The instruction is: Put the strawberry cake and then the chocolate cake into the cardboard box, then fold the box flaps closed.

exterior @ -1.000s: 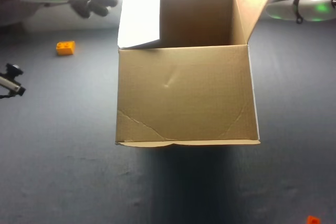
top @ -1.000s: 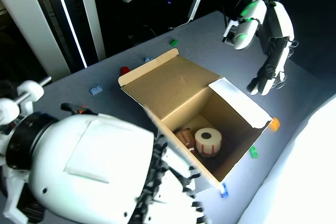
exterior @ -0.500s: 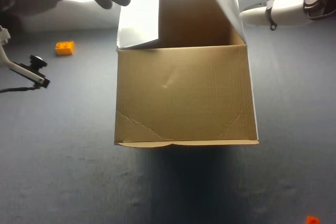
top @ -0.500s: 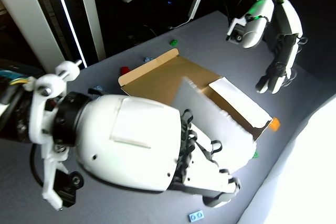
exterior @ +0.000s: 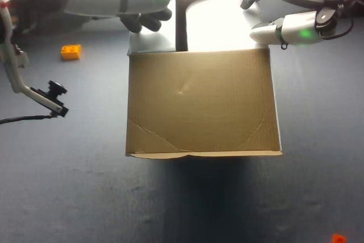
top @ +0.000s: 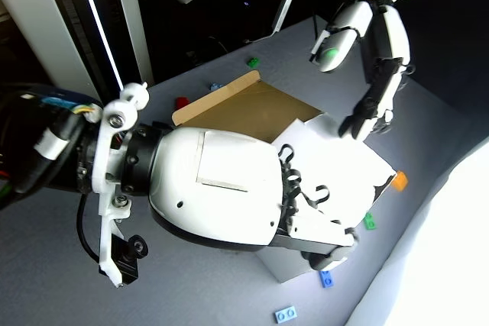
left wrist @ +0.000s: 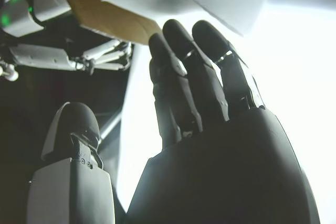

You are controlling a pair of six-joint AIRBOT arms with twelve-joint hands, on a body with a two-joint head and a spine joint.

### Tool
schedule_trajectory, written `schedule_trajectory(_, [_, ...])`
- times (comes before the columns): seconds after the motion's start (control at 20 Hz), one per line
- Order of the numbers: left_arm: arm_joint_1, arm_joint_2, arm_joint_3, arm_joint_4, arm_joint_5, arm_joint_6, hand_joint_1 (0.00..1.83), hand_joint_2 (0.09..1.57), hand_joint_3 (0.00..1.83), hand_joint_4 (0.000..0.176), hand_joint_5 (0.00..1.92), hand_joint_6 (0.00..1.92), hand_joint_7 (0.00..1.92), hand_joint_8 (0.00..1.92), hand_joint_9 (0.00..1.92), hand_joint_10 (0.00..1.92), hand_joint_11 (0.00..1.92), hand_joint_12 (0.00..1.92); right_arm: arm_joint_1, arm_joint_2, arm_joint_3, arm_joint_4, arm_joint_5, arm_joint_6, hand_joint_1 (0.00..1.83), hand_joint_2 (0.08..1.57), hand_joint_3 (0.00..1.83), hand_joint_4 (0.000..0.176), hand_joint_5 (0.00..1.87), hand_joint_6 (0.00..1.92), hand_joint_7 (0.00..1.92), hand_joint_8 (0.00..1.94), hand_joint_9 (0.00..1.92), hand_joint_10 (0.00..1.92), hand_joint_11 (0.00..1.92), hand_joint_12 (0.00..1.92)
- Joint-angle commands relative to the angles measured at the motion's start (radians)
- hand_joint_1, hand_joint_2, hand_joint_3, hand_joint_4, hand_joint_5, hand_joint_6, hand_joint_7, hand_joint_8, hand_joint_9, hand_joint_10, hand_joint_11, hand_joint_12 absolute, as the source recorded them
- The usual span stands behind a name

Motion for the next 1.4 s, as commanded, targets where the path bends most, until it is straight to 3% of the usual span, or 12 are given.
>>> schedule_trajectory(0.0, [-0.005,0.002,-0.004,-0.024,-0.086,-0.011,0.51,1.15,0.0,0.0,0.55,0.01,0.75,0.01,0.52,0.64,0.16,1.5,0.0,0.013,0.003,0.011,0.09,-0.007,0.29,1.25,0.0,0.0,0.54,0.41,0.8,0.06,0.41,0.95,0.02,1.57])
schedule_trajectory(0.45, [0.045,-0.022,-0.013,-0.024,-0.1,-0.011,0.45,1.17,0.0,0.0,0.51,0.0,0.71,0.0,0.51,0.63,0.14,1.52,-0.013,0.013,0.003,0.011,0.098,-0.008,0.31,1.25,0.0,0.0,0.53,0.42,0.79,0.06,0.39,0.95,0.0,1.58])
schedule_trajectory(1.35, [0.051,-0.041,-0.005,-0.023,-0.107,-0.007,0.49,1.15,0.0,0.0,0.53,0.0,0.74,0.0,0.52,0.64,0.15,1.52,-0.027,0.014,0.003,0.011,0.097,-0.008,0.3,1.26,0.0,0.0,0.51,0.44,0.78,0.06,0.38,0.98,0.0,1.57])
